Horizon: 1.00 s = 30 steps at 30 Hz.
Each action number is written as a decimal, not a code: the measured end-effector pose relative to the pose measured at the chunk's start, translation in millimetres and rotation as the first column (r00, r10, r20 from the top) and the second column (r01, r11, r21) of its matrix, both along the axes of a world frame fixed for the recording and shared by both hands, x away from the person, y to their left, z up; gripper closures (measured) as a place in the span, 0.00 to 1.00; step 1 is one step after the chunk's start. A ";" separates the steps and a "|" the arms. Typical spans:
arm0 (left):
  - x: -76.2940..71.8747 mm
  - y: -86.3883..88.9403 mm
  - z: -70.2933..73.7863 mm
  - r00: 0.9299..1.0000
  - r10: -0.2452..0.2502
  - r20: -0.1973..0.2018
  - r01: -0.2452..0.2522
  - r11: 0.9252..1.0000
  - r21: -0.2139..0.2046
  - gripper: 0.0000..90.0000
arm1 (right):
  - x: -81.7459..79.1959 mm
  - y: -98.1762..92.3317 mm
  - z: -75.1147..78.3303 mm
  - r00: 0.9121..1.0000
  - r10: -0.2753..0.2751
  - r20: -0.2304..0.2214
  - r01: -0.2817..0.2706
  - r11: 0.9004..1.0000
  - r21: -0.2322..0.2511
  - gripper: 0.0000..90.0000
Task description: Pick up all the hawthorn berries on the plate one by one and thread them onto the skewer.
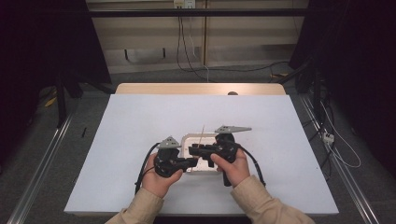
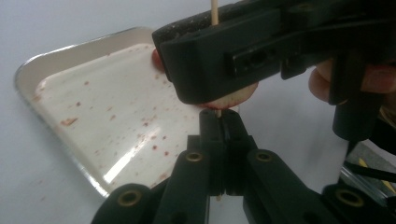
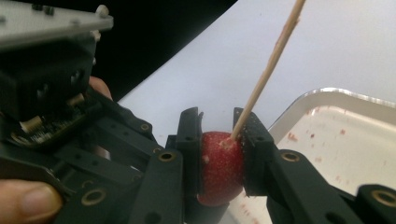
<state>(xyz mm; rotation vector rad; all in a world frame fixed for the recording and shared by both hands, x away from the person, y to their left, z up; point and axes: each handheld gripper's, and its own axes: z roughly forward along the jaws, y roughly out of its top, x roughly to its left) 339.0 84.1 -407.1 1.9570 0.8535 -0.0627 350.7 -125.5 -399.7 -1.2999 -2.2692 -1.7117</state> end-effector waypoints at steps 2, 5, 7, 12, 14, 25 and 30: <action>0.3 3.3 2.2 1.000 0.010 0.014 -0.010 1.000 0.003 1.00 | 4.6 -0.2 -0.5 1.000 0.012 -0.016 -0.011 0.999 0.033 0.81; 1.8 4.3 0.2 1.000 0.014 0.001 -0.014 1.000 0.017 1.00 | 5.1 1.6 0.3 1.000 0.002 0.013 -0.003 0.999 0.042 0.78; 3.6 5.1 -3.8 1.000 0.013 -0.014 -0.013 1.000 0.021 1.00 | 6.5 -0.6 2.8 0.999 -0.024 0.025 0.023 0.998 0.065 0.67; 5.3 11.0 -4.7 0.999 0.046 -0.016 -0.046 0.999 0.006 1.00 | 8.7 -10.9 8.0 0.998 -0.062 0.034 0.059 0.995 0.082 0.53; 5.5 11.7 -5.2 0.999 0.051 -0.015 -0.050 0.999 0.018 1.00 | 9.2 -14.8 8.7 0.996 -0.081 0.043 0.077 0.993 0.084 0.46; 6.4 17.2 -6.9 0.998 0.059 -0.018 -0.059 0.998 0.010 0.99 | 12.7 -35.2 7.7 0.989 -0.130 0.074 0.128 0.991 0.026 0.25; 7.4 21.0 -5.7 0.998 0.061 -0.015 -0.061 0.998 0.004 0.99 | 14.4 -41.8 3.6 0.984 -0.144 0.104 0.149 0.988 -0.041 0.20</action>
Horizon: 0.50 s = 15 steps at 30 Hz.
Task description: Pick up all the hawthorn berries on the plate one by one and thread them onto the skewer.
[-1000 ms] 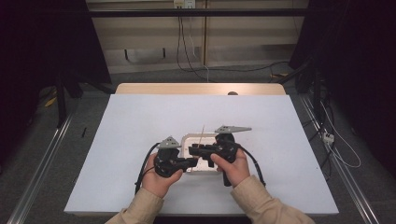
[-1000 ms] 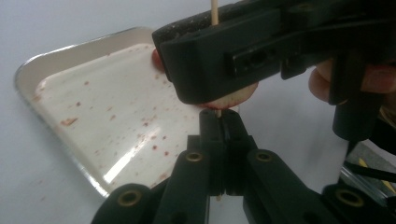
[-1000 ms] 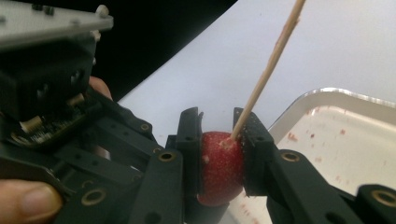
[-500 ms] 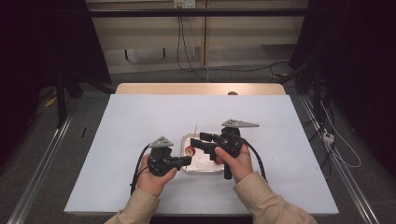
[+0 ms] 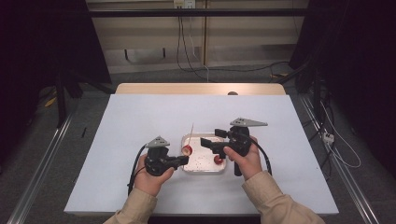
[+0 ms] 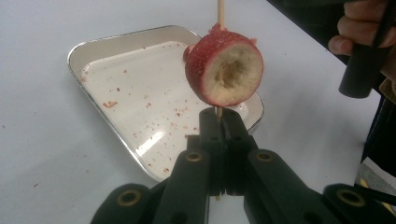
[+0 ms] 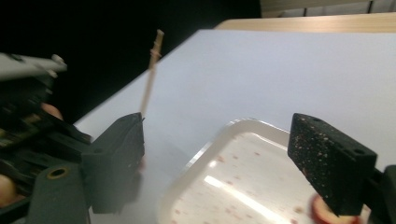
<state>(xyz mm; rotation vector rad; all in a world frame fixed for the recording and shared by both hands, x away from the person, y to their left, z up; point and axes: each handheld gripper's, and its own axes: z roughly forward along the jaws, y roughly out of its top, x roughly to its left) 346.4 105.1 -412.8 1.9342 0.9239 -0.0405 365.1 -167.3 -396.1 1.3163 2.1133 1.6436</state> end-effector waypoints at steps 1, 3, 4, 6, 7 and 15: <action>0.0 0.2 -0.1 1.000 0.002 0.001 -0.002 1.000 -0.002 0.99 | 0.2 -1.8 -1.6 1.000 -0.006 0.005 0.006 1.000 -0.015 0.19; -0.2 -0.1 -0.4 1.000 -0.003 -0.003 0.003 1.000 0.000 0.99 | 0.7 -4.5 -5.2 1.000 -0.012 -0.002 0.011 0.999 -0.039 0.19; -0.4 -0.5 -0.5 1.000 -0.005 -0.005 0.005 1.000 0.002 0.99 | 0.9 -5.7 -7.0 1.000 -0.018 -0.005 0.017 0.999 -0.050 0.18; -0.5 -1.2 -0.9 1.000 -0.012 -0.002 0.012 1.000 0.009 0.99 | 1.3 -8.2 -10.8 1.000 -0.021 -0.004 0.021 0.997 -0.077 0.17; -0.5 -1.4 -1.4 1.000 -0.016 -0.001 0.016 1.000 0.007 0.99 | 1.2 -9.1 -12.7 1.000 -0.029 -0.003 0.028 0.995 -0.094 0.14; -0.4 -1.8 -2.1 1.000 -0.024 0.000 0.024 1.000 0.009 0.99 | -0.2 -15.3 -24.9 0.999 -0.049 0.008 0.049 0.975 -0.217 0.13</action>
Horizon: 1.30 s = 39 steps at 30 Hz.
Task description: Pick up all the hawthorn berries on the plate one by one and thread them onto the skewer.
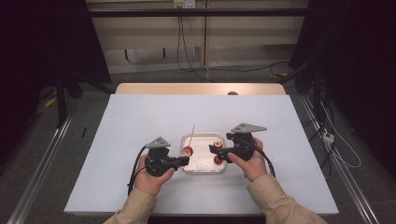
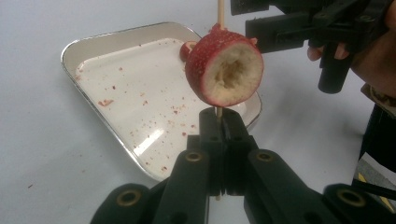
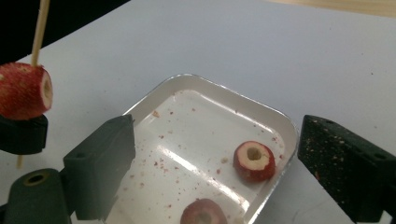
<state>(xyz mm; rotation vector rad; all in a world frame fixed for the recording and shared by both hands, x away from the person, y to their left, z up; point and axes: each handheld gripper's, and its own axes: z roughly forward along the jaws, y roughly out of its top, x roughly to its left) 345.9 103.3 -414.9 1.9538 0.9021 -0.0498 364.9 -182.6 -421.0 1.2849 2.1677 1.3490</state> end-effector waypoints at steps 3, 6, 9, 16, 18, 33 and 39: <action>-0.3 -0.4 -0.5 1.000 -0.003 0.002 0.003 1.000 0.001 0.99 | -0.5 -1.8 -4.0 1.000 -0.003 -0.010 0.003 1.000 -0.019 0.15; -0.5 -0.8 -0.5 1.000 -0.006 -0.002 0.006 1.000 0.002 0.99 | -2.3 -2.0 -7.6 1.000 0.013 -0.018 -0.013 0.999 -0.035 0.23; 0.6 0.2 -0.7 1.000 -0.004 -0.002 0.004 1.000 0.003 0.99 | -4.9 -1.9 -10.3 0.999 0.047 -0.014 -0.048 0.995 -0.088 0.44; 1.5 2.1 -0.5 1.000 0.000 -0.002 0.000 1.000 -0.003 0.99 | -9.7 -5.3 -18.0 0.996 0.079 -0.042 -0.083 0.990 -0.111 0.68; 1.5 1.9 -0.5 1.000 0.000 -0.002 0.000 1.000 0.001 0.99 | -10.9 -6.0 -20.1 0.996 0.081 -0.048 -0.086 0.989 -0.117 0.70; 0.8 0.2 -0.2 1.000 -0.009 0.000 0.009 1.000 0.004 0.99 | -14.0 -5.6 -27.6 0.994 0.082 -0.079 -0.089 0.992 -0.091 0.73; 0.8 0.1 0.0 1.000 -0.006 0.002 0.006 1.000 0.002 0.99 | -15.2 -1.3 -30.4 0.991 0.090 -0.104 -0.095 0.994 -0.049 0.69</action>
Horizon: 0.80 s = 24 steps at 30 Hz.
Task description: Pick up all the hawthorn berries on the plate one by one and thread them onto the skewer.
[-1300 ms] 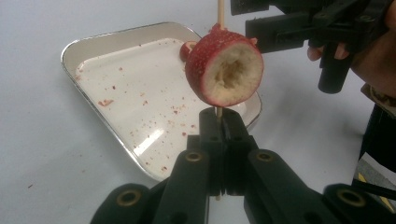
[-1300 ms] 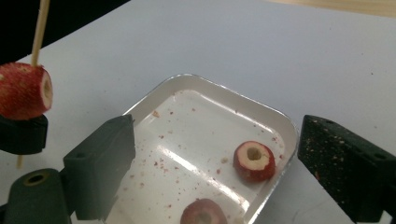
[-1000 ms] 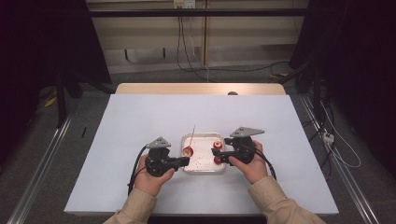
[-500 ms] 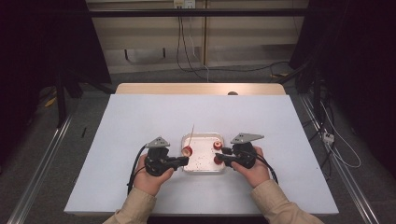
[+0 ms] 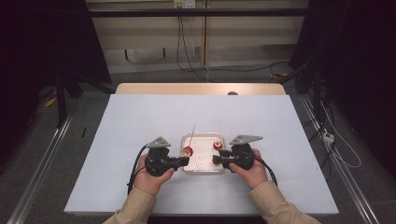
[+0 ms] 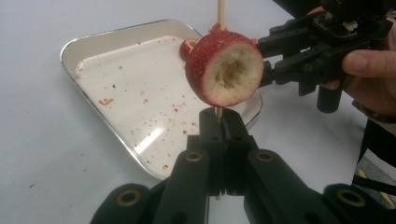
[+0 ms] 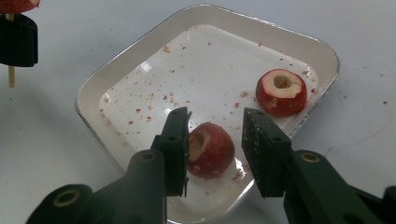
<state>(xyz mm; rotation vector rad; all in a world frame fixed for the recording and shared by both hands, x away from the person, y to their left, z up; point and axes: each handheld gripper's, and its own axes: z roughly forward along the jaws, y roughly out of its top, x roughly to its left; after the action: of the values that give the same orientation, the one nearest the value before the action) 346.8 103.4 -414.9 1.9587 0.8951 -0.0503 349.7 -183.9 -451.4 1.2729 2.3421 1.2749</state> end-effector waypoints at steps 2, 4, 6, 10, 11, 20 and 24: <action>0.2 0.6 0.4 1.000 0.000 -0.001 0.000 1.000 0.002 0.99 | -0.1 1.7 -1.1 1.000 0.006 -0.009 -0.006 1.000 -0.009 0.70; 0.3 0.8 0.4 1.000 -0.001 0.001 0.001 1.000 0.002 0.99 | 0.5 2.9 -3.0 1.000 0.010 -0.021 -0.011 1.000 -0.010 0.70; 0.2 0.5 0.4 1.000 -0.001 -0.001 0.001 1.000 0.003 0.99 | 1.0 4.1 -4.0 0.999 0.014 -0.028 -0.015 1.000 -0.006 0.72; 0.2 0.3 0.5 1.000 -0.003 -0.001 0.003 1.000 0.003 0.99 | 2.2 5.9 -5.0 0.999 0.018 -0.039 -0.018 1.000 0.000 0.74; 0.2 0.4 0.5 1.000 -0.002 -0.002 0.002 1.000 0.004 0.99 | 2.4 6.1 -5.2 0.999 0.021 -0.039 -0.021 1.000 -0.003 0.75; -0.5 -1.2 0.1 1.000 -0.010 -0.007 0.010 1.000 0.008 0.99 | 3.4 3.0 -2.8 0.998 0.002 -0.065 0.000 0.999 0.043 0.80; -1.1 -2.6 0.1 1.000 -0.016 -0.010 0.016 1.000 0.007 0.99 | 6.5 -3.0 7.6 0.998 -0.034 -0.056 0.041 0.991 0.128 0.80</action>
<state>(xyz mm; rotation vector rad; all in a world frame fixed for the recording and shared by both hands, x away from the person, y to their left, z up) 345.6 100.8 -414.9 1.9739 0.8876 -0.0663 356.2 -186.9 -443.8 1.3995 2.2923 1.4175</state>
